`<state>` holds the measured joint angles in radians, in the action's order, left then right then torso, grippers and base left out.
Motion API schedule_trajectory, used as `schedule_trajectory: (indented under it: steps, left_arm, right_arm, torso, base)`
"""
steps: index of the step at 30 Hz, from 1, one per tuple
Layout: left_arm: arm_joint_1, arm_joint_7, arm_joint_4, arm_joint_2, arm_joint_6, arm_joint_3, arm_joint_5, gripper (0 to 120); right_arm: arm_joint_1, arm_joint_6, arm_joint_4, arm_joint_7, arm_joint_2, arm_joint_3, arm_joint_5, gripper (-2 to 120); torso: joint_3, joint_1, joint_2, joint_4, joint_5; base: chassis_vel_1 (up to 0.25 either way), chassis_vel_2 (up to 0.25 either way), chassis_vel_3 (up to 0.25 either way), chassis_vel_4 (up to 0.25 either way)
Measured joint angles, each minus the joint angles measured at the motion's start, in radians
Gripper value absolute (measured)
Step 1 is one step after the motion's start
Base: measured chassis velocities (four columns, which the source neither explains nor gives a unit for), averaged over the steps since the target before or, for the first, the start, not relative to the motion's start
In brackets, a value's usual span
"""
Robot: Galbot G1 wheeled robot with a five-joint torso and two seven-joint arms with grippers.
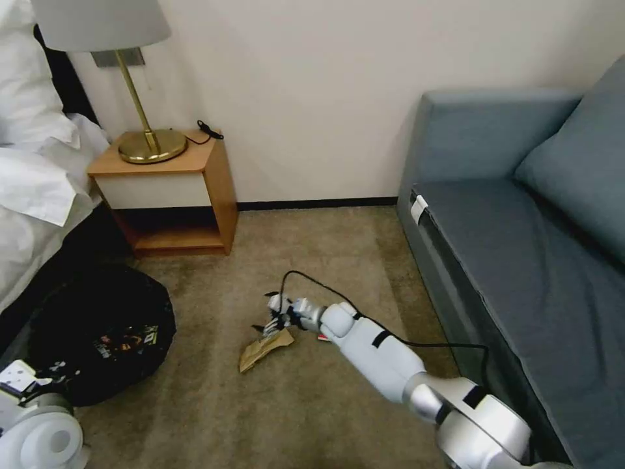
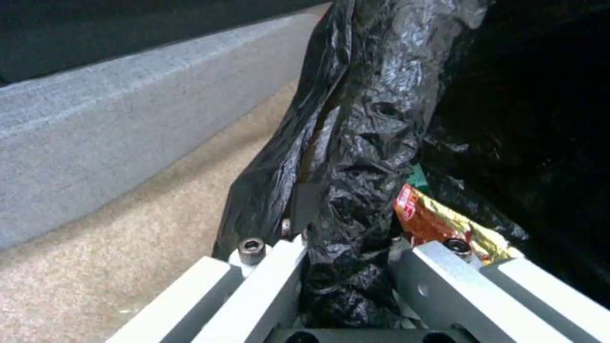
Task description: Pick up the trash bin, then pick up the garbage on the floor and place it into the trash bin.
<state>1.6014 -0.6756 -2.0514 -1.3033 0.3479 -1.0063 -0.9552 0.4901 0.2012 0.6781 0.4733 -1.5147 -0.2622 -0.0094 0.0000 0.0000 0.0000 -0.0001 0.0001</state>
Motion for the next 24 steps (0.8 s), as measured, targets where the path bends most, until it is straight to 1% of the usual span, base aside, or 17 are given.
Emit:
schedule_trajectory:
  steps: [2, 3, 4, 5, 7, 8, 11, 18, 24]
  left_arm:
    - [0.001, 0.000, -0.005, 0.000, 0.000, 0.006, 0.007, 0]
    - [0.001, 0.000, -0.005, 0.000, 0.000, 0.006, 0.007, 0]
    - [0.001, 0.000, -0.006, 0.001, 0.000, 0.009, 0.010, 0]
    - [0.001, 0.000, -0.006, 0.001, 0.000, 0.009, 0.011, 0]
    - [0.003, 0.002, -0.008, 0.002, 0.000, 0.014, 0.017, 0]
    - [0.003, 0.002, -0.008, 0.002, 0.000, 0.014, 0.017, 0]
    - [0.003, 0.007, -0.006, -0.001, 0.000, 0.019, 0.029, 0]
    - [0.000, 0.013, 0.000, -0.010, 0.000, 0.028, 0.048, 0]
    - [-0.001, 0.019, 0.002, -0.014, 0.000, 0.030, 0.057, 0]
  right_arm:
    - [0.003, -0.011, 0.021, 0.000, 0.050, 0.021, 0.001, 100]
    - [0.003, -0.011, 0.021, 0.000, 0.050, 0.021, 0.001, 100]
    - [0.006, -0.018, 0.031, 0.004, 0.084, 0.028, 0.003, 100]
    - [0.007, -0.021, 0.033, 0.006, 0.093, 0.030, 0.003, 100]
    - [0.019, -0.040, 0.055, 0.027, 0.154, 0.040, 0.015, 100]
    - [0.019, -0.040, 0.055, 0.027, 0.154, 0.040, 0.015, 100]
    - [0.034, -0.066, 0.065, 0.060, 0.206, 0.046, 0.042, 100]
    - [0.039, -0.068, 0.019, 0.098, 0.209, 0.082, 0.033, 100]
    - [0.037, -0.064, -0.054, 0.150, 0.180, 0.120, -0.018, 100]
  torso:
    - [0.000, 0.000, 0.000, 0.0002, 0.0000]
    - [0.000, 0.000, 0.000, 0.0002, 0.0000]
    - [0.000, 0.000, 0.000, 0.0001, 0.0002]
    - [0.000, 0.000, 0.000, 0.0000, 0.0001]
    - [0.000, 0.000, 0.000, -0.0002, 0.0001]
    - [0.000, 0.000, 0.000, -0.0002, 0.0001]
    - [0.000, 0.000, 0.000, -0.0002, 0.0002]
    - [0.000, 0.000, 0.000, 0.0001, 0.0003]
    - [0.000, 0.000, 0.000, 0.0002, 0.0001]
  base:
    - [0.000, 0.000, 0.000, 0.000]
    - [0.000, 0.000, 0.000, 0.000]
    - [0.000, 0.000, 0.000, 0.000]
    - [0.000, 0.000, 0.000, 0.000]
    - [0.000, 0.000, 0.000, 0.000]
    - [0.000, 0.000, 0.000, 0.000]
    - [0.000, 0.000, 0.000, 0.000]
    - [0.000, 0.000, 0.000, 0.000]
    - [0.000, 0.000, 0.000, 0.000]
